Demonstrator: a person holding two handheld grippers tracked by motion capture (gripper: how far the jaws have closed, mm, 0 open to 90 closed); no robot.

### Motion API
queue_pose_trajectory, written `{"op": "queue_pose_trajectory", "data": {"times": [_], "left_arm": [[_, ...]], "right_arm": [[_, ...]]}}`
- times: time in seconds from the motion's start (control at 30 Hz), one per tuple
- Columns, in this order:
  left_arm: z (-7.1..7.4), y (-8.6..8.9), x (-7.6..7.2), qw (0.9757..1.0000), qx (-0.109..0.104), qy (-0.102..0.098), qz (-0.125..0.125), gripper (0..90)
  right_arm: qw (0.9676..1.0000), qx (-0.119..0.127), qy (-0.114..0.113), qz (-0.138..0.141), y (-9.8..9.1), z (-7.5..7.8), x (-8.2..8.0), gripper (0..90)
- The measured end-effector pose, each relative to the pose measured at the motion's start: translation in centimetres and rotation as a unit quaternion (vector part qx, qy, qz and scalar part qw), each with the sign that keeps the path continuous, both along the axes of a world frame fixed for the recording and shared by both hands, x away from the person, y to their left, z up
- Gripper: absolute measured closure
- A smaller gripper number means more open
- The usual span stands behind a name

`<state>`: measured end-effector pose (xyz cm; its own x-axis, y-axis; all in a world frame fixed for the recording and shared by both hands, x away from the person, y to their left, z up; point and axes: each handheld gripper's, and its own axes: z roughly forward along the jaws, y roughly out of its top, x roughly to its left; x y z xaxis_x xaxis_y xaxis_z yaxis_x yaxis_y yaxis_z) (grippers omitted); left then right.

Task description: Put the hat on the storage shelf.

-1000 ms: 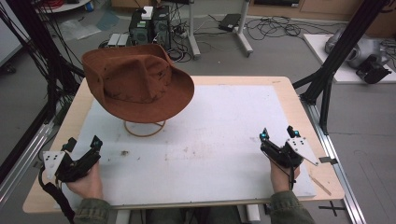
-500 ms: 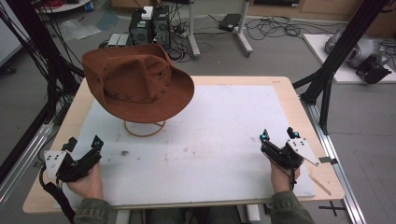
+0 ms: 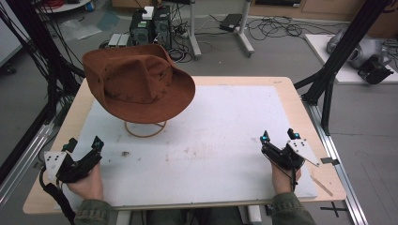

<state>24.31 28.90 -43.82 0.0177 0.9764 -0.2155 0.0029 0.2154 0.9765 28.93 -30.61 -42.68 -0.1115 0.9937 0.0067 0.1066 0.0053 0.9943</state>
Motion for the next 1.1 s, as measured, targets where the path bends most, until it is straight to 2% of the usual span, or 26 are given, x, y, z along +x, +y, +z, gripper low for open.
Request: {"op": "queue_pose_trajectory", "data": {"times": [0.13, 0.3, 1.1], "left_arm": [[0.00, -0.04, 0.01, 1.0000, 0.006, 0.001, 0.000, 15.4], [0.00, -0.09, 0.04, 1.0000, 0.004, 0.002, -0.001, 15.4], [-0.02, 0.18, 0.00, 1.0000, 0.003, 0.003, 0.001, 15.5]], "right_arm": [[1.0000, 0.000, 0.002, 0.000, -0.01, -0.07, 0.06, 11.9], [0.9999, 0.004, 0.010, 0.002, -0.05, -0.18, 0.11, 11.9], [0.9998, 0.004, 0.017, 0.010, 0.03, -0.47, 0.28, 11.9]]}}
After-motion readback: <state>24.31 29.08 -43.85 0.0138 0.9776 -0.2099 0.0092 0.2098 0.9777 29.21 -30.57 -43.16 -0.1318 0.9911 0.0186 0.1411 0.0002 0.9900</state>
